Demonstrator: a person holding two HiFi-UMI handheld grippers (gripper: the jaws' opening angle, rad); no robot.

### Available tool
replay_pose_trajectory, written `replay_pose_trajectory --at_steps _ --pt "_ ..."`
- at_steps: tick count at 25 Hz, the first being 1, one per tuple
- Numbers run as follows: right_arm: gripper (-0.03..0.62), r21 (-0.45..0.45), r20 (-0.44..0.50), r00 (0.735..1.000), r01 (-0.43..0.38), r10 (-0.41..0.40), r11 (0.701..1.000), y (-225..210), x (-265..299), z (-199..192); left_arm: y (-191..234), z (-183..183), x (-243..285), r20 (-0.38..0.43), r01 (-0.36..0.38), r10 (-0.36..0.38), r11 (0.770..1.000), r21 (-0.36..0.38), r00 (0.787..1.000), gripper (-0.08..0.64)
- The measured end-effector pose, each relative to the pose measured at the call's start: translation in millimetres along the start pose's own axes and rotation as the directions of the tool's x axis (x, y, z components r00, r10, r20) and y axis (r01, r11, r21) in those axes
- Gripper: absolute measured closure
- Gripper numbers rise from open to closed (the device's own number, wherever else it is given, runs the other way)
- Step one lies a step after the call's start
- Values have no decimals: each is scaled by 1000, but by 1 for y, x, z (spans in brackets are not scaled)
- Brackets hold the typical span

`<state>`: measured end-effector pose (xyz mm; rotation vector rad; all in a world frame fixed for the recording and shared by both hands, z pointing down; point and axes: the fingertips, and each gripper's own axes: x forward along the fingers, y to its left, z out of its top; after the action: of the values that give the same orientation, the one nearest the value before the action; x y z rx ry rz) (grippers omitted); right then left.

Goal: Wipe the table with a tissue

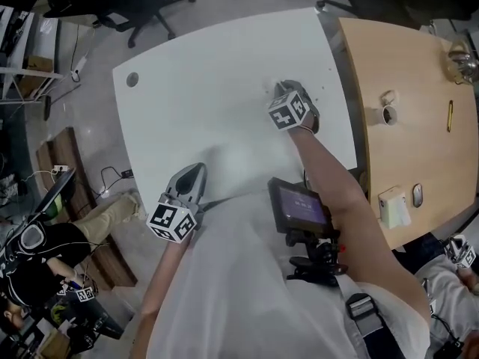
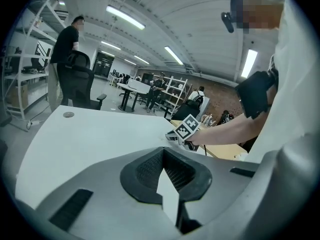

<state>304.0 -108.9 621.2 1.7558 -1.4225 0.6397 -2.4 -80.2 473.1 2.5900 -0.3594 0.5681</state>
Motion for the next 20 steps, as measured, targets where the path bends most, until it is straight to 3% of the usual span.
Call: replay_pose_trajectory --at_steps 4,8,12,20 --pt "554 -140 30 1000 5 -1 990 21 -4 9 -3 2 1 -8 11 -11 1000 11 1000 555" --pt "555 -292 56 998 -21 39 956 44 -9 9 -3 0 1 -16 19 -19 1000 22 1000 555" --pt "555 -429 73 992 -63 105 901 67 -23 2 -2 0 2 -23 35 -34 999 34 999 554" --pt "555 -649 89 978 -88 190 756 87 -61 -46 -7 3 14 -32 83 -81 995 59 996 554"
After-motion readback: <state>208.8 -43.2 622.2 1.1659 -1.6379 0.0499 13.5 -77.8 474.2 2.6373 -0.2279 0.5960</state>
